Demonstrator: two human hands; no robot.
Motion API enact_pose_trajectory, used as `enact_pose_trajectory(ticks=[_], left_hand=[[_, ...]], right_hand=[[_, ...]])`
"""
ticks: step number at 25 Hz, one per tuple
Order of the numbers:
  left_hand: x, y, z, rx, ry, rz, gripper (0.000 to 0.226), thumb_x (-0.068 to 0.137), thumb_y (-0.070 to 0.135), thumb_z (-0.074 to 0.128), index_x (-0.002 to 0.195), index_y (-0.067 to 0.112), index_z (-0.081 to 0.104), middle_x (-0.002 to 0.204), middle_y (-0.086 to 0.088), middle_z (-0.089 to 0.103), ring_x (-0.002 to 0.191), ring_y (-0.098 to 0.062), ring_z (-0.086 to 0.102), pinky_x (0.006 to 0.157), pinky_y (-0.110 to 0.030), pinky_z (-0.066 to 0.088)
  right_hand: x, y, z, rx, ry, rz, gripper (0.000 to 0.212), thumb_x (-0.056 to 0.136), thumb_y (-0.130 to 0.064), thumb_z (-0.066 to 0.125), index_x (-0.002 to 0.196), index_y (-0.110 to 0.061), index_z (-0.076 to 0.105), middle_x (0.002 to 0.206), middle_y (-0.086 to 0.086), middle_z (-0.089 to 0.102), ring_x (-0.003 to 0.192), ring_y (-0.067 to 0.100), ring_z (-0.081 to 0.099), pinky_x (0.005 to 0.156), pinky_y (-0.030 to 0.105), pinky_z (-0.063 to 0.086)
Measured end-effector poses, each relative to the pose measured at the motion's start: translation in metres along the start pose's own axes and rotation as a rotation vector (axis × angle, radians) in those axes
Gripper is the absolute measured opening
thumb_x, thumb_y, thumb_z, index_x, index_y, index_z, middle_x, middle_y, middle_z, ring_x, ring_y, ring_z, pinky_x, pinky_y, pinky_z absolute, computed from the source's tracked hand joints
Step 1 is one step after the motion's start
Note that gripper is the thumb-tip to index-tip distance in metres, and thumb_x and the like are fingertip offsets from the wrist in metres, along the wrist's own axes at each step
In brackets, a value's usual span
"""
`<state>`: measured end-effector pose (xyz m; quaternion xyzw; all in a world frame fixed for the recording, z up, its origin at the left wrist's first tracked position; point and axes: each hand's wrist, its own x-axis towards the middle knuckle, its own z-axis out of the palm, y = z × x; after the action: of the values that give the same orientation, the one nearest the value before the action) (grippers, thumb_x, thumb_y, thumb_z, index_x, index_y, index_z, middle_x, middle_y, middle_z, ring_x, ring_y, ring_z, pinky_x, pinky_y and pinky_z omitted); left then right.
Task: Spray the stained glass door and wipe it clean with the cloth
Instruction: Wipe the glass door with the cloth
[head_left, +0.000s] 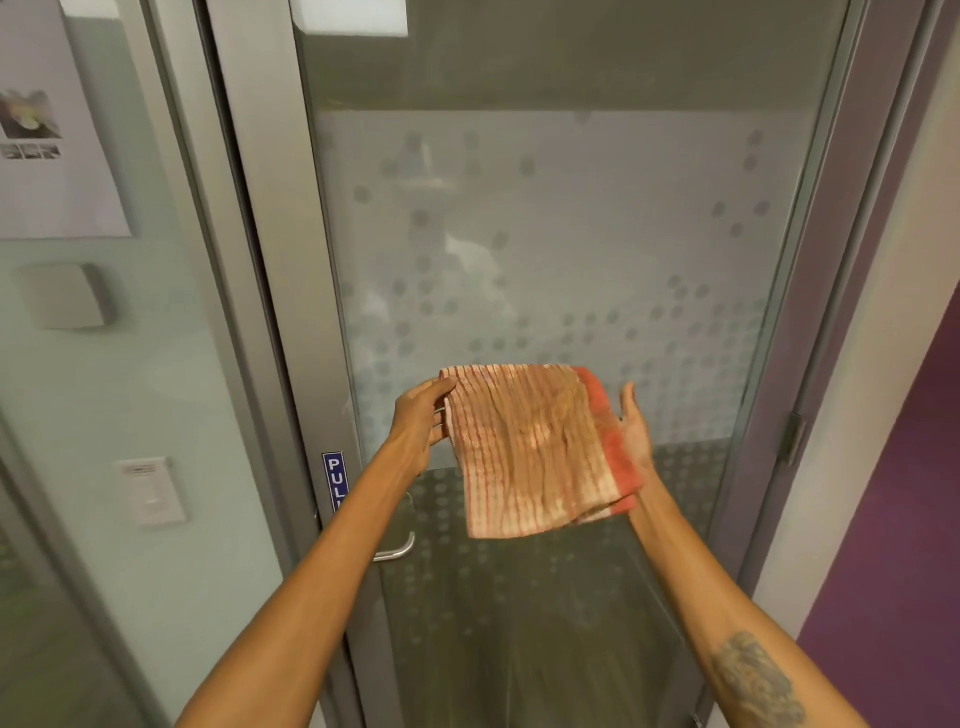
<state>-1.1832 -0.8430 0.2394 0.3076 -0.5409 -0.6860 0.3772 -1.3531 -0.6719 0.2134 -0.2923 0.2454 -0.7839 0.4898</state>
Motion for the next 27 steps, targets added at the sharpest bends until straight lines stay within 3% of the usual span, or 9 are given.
enact_pose_trajectory(ticks=[2,4,6,10,13,17,20,23,27], left_hand=[[-0.009,-0.001,0.003,0.148,0.049,0.091,0.017,0.098,0.024,0.062,0.098,0.016,0.077,0.081,-0.004,0.074,0.077,-0.019,0.07,0.067,-0.029,0.061],[-0.018,-0.001,0.017,0.315,0.056,0.219,0.024,0.098,0.027,0.061,0.093,0.012,0.079,0.088,-0.014,0.077,0.08,-0.02,0.068,0.077,-0.043,0.063],[-0.036,0.004,0.036,0.391,0.028,0.334,0.028,0.095,0.033,0.063,0.096,0.01,0.08,0.093,-0.017,0.077,0.078,-0.022,0.068,0.084,-0.052,0.06],[-0.077,0.013,0.06,0.481,-0.017,0.428,0.031,0.091,0.04,0.058,0.094,0.018,0.078,0.084,-0.016,0.076,0.084,-0.034,0.074,0.082,-0.054,0.061],[-0.1,0.011,0.063,0.471,-0.058,0.41,0.04,0.09,0.043,0.053,0.093,0.01,0.075,0.092,-0.025,0.072,0.076,-0.023,0.065,0.087,-0.057,0.058],[-0.146,0.005,0.078,0.433,-0.088,0.421,0.048,0.087,0.057,0.057,0.09,0.014,0.077,0.09,-0.018,0.075,0.076,-0.017,0.064,0.081,-0.046,0.058],[-0.178,-0.001,0.091,0.384,-0.113,0.411,0.024,0.095,0.038,0.065,0.104,0.022,0.08,0.091,-0.006,0.08,0.084,-0.019,0.074,0.085,-0.044,0.058],[-0.209,-0.008,0.1,0.392,-0.118,0.366,0.027,0.1,0.032,0.059,0.117,0.021,0.077,0.103,-0.003,0.08,0.101,-0.026,0.074,0.095,-0.044,0.055],[-0.248,-0.015,0.11,0.381,-0.254,0.388,0.02,0.103,0.036,0.055,0.108,0.033,0.074,0.095,0.011,0.076,0.085,-0.003,0.07,0.083,-0.026,0.052]], right_hand=[[-0.001,-0.007,-0.002,-0.264,0.233,-0.022,0.044,0.1,-0.03,0.053,0.134,-0.002,0.06,0.11,0.016,0.071,0.09,0.028,0.073,0.07,0.037,0.064],[-0.007,-0.003,0.015,-0.586,0.263,-0.133,0.044,0.101,-0.019,0.054,0.144,-0.015,0.052,0.127,0.003,0.068,0.105,0.019,0.069,0.08,0.026,0.062],[-0.017,0.013,0.041,-0.976,0.249,-0.24,0.046,0.102,-0.024,0.053,0.147,-0.035,0.047,0.142,-0.02,0.054,0.116,-0.008,0.057,0.088,0.007,0.05],[-0.043,0.034,0.073,-1.058,0.196,-0.282,0.05,0.102,-0.026,0.049,0.147,-0.046,0.04,0.143,-0.029,0.046,0.106,-0.03,0.052,0.08,-0.006,0.041],[-0.067,0.03,0.078,-1.089,0.155,-0.241,0.059,0.099,-0.025,0.043,0.152,-0.047,0.028,0.15,-0.039,0.024,0.114,-0.033,0.041,0.093,0.002,0.04],[-0.105,0.017,0.083,-1.107,-0.009,-0.202,0.074,0.09,-0.019,0.035,0.159,-0.03,0.013,0.153,-0.034,-0.001,0.139,-0.021,0.003,0.116,0.016,0.012],[-0.142,-0.007,0.072,-1.283,0.014,-0.231,0.07,0.09,-0.015,0.038,0.157,-0.031,0.026,0.165,-0.015,0.006,0.152,0.002,0.005,0.125,0.03,0.012],[-0.171,-0.042,0.065,-1.55,0.058,-0.36,0.07,0.094,-0.01,0.055,0.158,-0.021,0.028,0.166,0.001,0.021,0.155,0.017,0.016,0.127,0.044,0.017],[-0.191,-0.085,0.076,-1.91,-0.072,-0.251,0.081,0.09,-0.04,0.069,0.158,-0.03,0.025,0.154,0.002,0.046,0.147,0.022,0.033,0.121,0.051,0.018]])
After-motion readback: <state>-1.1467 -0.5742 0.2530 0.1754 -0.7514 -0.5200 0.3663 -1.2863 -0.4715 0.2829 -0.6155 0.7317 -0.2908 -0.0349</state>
